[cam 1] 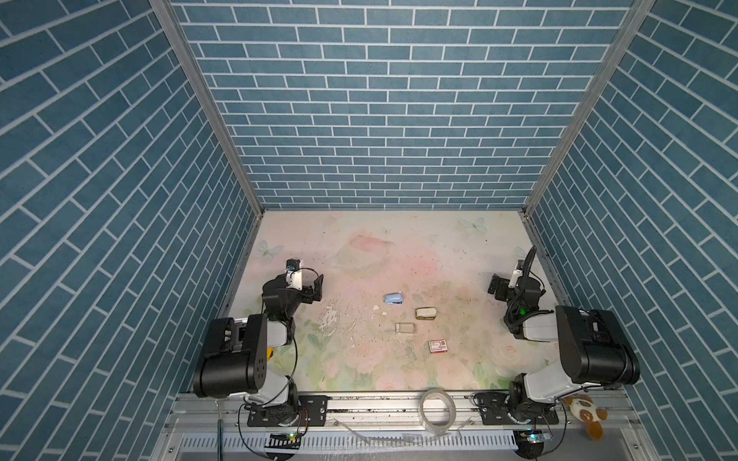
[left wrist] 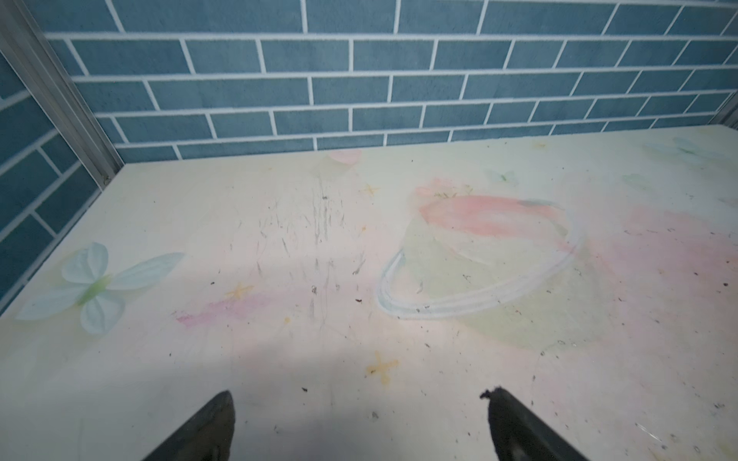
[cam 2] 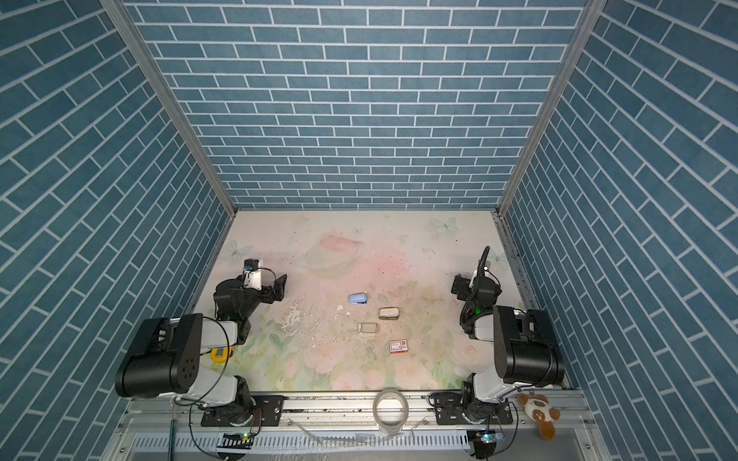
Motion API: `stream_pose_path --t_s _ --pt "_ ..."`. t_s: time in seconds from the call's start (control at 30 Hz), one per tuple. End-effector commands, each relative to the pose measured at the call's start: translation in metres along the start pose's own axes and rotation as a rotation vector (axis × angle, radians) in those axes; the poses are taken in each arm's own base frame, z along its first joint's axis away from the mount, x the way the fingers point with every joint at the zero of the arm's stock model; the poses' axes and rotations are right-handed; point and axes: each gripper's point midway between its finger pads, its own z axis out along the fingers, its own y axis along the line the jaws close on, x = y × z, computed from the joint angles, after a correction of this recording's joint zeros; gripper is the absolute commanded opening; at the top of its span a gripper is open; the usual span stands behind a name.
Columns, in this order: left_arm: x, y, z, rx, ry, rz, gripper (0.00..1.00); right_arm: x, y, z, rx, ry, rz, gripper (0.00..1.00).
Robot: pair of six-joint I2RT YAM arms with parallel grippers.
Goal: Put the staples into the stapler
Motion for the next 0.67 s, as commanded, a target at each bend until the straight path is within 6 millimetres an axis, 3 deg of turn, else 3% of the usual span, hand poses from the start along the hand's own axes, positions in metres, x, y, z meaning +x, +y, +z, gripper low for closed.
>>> stream_pose_path --t_s 0.0,0.13,0.63 --pt "-0.018 -0.003 0.003 -0.004 -0.054 0.044 1.00 -0.017 0.006 0.003 -0.042 -0.046 -0.028 0.99" --pt "-0.017 0.000 0.014 0.007 -0.005 0.020 1.00 -0.017 0.005 0.003 -0.038 -0.043 -0.033 0.99" --pt "-0.018 -0.001 0.014 0.008 -0.007 0.024 1.00 -0.016 0.014 0.005 -0.062 -0.029 -0.066 0.99"
